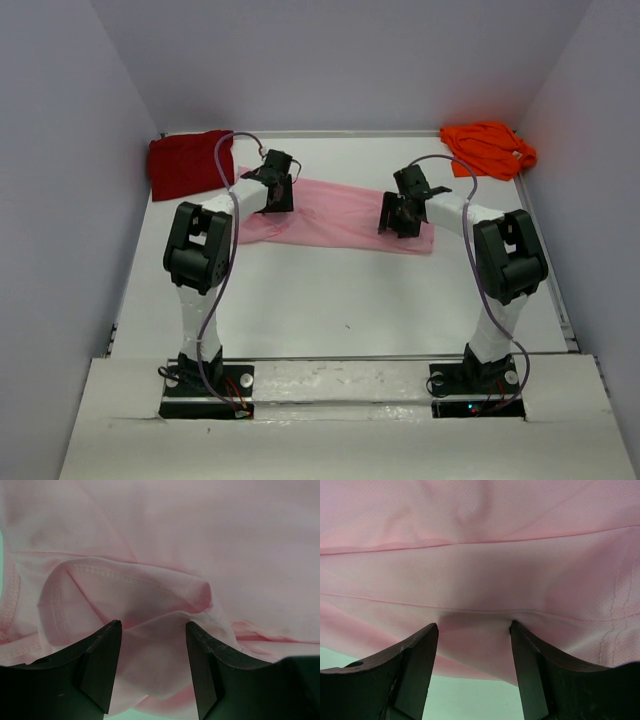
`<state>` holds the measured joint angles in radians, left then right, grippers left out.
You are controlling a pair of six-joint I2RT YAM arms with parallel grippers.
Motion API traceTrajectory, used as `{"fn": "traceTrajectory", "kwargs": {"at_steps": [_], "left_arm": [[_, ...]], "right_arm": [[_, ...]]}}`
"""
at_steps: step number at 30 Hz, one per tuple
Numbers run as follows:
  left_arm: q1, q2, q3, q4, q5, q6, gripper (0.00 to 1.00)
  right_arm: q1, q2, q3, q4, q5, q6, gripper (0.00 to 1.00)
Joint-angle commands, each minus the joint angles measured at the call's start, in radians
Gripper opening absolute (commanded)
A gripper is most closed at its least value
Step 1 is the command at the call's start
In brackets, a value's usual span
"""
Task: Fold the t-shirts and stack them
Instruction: Fold the tshirt
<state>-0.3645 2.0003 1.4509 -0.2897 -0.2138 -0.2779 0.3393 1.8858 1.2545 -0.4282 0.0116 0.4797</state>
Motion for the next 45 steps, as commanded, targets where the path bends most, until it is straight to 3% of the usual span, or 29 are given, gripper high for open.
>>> {"fn": "traceTrajectory", "kwargs": {"at_steps": [1, 13, 24, 31, 37, 43, 45], "left_arm": [[0.006, 0.053, 0.054, -0.045, -0.024, 0.014, 0.64], [0.039, 0.149, 0.144, -0.069, 0.028, 0.042, 0.64], [0.025, 0.313, 0.425, -0.18, -0.012, 0.109, 0.64], [0.003, 0.377, 0.543, -0.218, 0.01, 0.131, 0.64], [-0.027, 0.402, 0.592, -0.23, 0.01, 0.158, 0.64], [-0.045, 0.414, 0.638, -0.241, 0.004, 0.171, 0.64], [-0.047, 0.379, 0.612, -0.223, 0.001, 0.167, 0.64]], "right_arm": [[0.007, -0.028, -0.026, 0.035, -0.038, 0.019, 0.65], [0.089, -0.105, -0.135, 0.054, -0.052, 0.027, 0.64], [0.259, -0.177, -0.207, 0.051, -0.033, 0.066, 0.64], [0.418, -0.231, -0.24, 0.043, 0.011, 0.131, 0.64], [0.638, -0.223, -0.25, 0.054, 0.051, 0.23, 0.64], [0.871, -0.154, -0.176, 0.057, 0.151, 0.303, 0.64], [0.882, -0.142, -0.129, 0.034, 0.183, 0.301, 0.64]]}}
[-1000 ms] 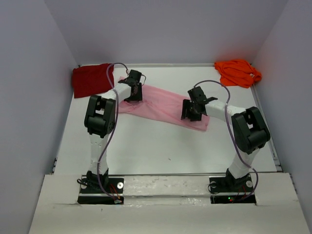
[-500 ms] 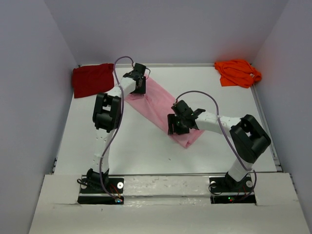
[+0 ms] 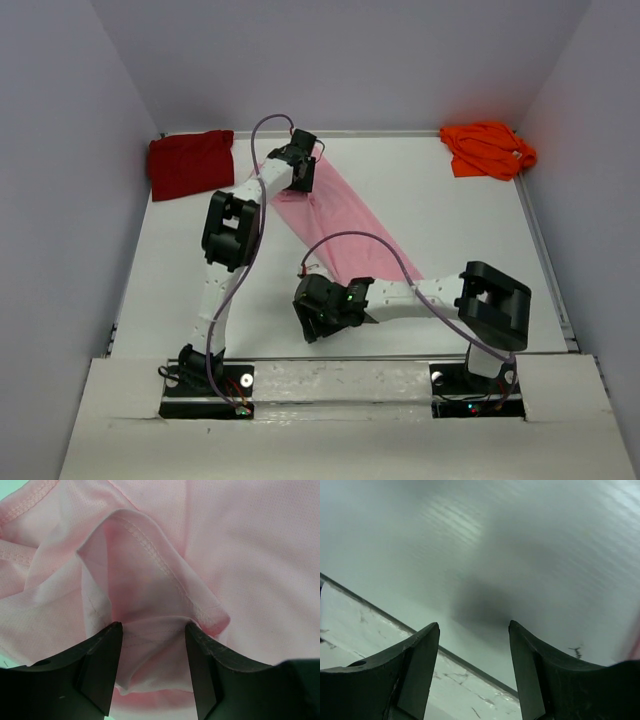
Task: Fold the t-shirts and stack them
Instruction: Fold the tshirt
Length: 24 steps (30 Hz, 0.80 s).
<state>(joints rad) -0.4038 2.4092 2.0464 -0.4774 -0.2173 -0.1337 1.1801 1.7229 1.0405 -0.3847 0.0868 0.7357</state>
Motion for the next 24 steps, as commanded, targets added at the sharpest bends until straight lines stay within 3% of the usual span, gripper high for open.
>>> {"fn": "traceTrajectory", "kwargs": {"at_steps": [1, 11, 19, 24], "left_arm": [[-0.007, -0.044, -0.017, -0.024, 0.001, 0.025, 0.64], [-0.006, -0.174, -0.098, 0.003, -0.025, 0.034, 0.64], [-0.003, -0.217, -0.16, 0.023, -0.048, 0.048, 0.64], [0.003, -0.234, -0.186, 0.036, -0.036, 0.043, 0.64]], "right_arm": [[0.041, 0.018, 0.096, -0.02, 0.119, 0.039, 0.64], [-0.005, -0.094, 0.219, -0.194, 0.34, -0.056, 0.67], [-0.276, -0.126, 0.121, -0.157, 0.292, -0.096, 0.67], [-0.384, -0.103, 0.092, -0.106, 0.26, -0.15, 0.67]]}}
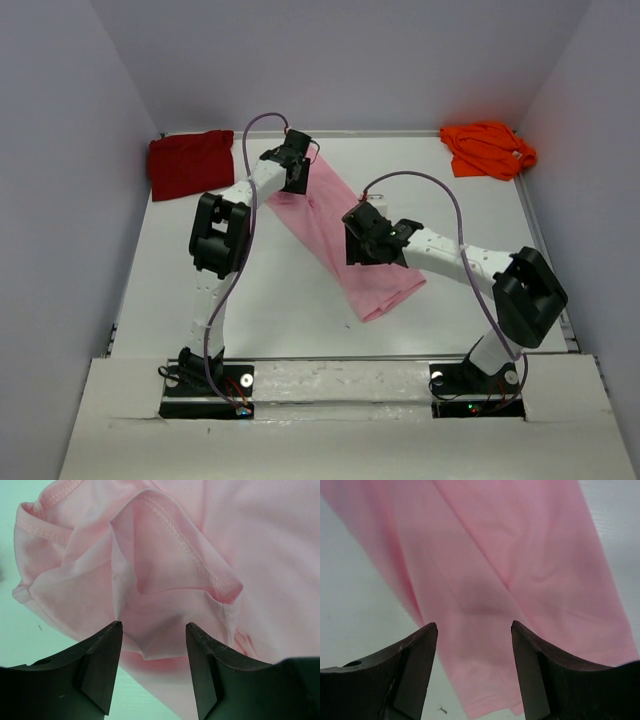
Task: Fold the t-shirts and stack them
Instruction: Fold the tshirt
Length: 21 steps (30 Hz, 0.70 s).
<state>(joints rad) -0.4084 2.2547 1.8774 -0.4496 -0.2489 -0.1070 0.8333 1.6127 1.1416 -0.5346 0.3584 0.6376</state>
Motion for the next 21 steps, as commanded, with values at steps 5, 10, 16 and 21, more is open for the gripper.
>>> {"fn": "traceTrajectory", "kwargs": {"at_steps": [5, 10, 16, 21], "left_arm": [[0.013, -0.08, -0.014, 0.005, 0.002, 0.016, 0.64], [0.016, -0.07, -0.001, -0.003, 0.007, 0.015, 0.64], [0.028, -0.066, 0.006, -0.001, 0.014, 0.016, 0.64], [0.039, -0.009, 0.054, -0.017, 0.026, 0.02, 0.64]], "right_arm": [[-0.072, 0.062, -0.005, 0.067, -0.025, -0.068, 0.66], [-0.105, 0.124, -0.029, 0.104, -0.051, -0.076, 0.66], [-0.115, 0.179, -0.071, 0.154, -0.082, -0.069, 0.66], [-0.125, 0.204, -0.095, 0.171, -0.13, -0.055, 0.65]]}}
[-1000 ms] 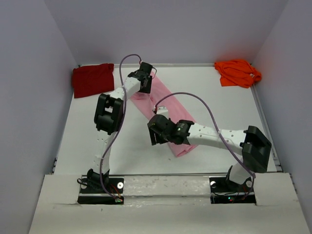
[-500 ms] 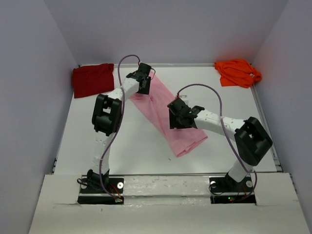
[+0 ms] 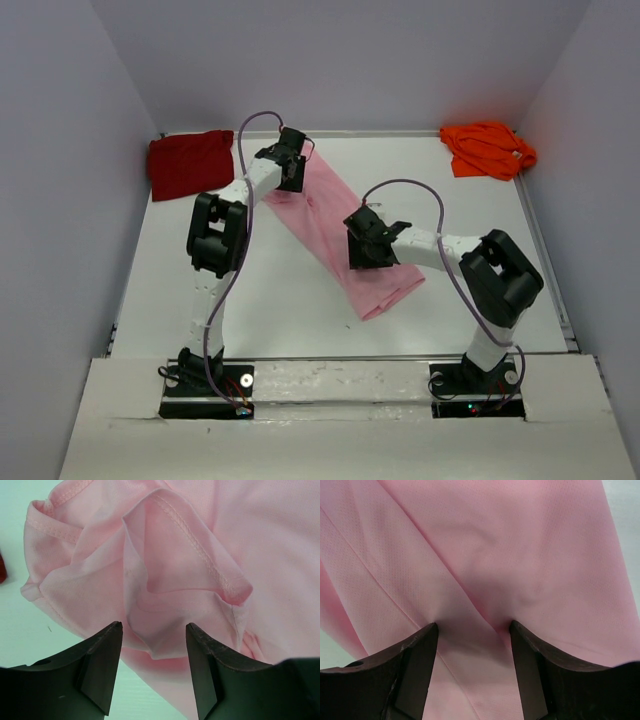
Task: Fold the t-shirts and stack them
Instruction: Fold the tshirt
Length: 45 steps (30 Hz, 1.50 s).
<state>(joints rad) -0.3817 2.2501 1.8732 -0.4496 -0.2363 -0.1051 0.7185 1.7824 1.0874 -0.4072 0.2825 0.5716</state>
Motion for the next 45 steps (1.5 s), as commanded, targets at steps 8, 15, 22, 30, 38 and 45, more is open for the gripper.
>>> {"fn": "traceTrajectory", "kwargs": {"at_steps": [8, 15, 22, 30, 38, 45], "left_arm": [[0.017, 0.127, 0.239, -0.078, 0.055, 0.015, 0.64], [0.001, 0.183, 0.288, -0.077, 0.068, 0.016, 0.64], [-0.025, 0.212, 0.3, -0.064, 0.072, 0.019, 0.64], [-0.049, 0.24, 0.354, -0.057, 0.095, 0.018, 0.64], [-0.079, 0.247, 0.389, -0.015, 0.106, 0.022, 0.64], [-0.094, 0.139, 0.342, 0.017, 0.019, 0.027, 0.64]], "right_arm": [[-0.001, -0.032, -0.121, 0.076, -0.121, 0.033, 0.63], [0.105, -0.069, -0.149, 0.076, -0.128, 0.076, 0.63], [0.225, -0.026, -0.104, 0.07, -0.124, 0.117, 0.63], [0.334, 0.006, -0.064, 0.061, -0.131, 0.157, 0.63], [0.403, 0.074, -0.001, 0.059, -0.135, 0.171, 0.63], [0.403, 0.028, 0.057, 0.012, -0.037, 0.099, 0.65]]}}
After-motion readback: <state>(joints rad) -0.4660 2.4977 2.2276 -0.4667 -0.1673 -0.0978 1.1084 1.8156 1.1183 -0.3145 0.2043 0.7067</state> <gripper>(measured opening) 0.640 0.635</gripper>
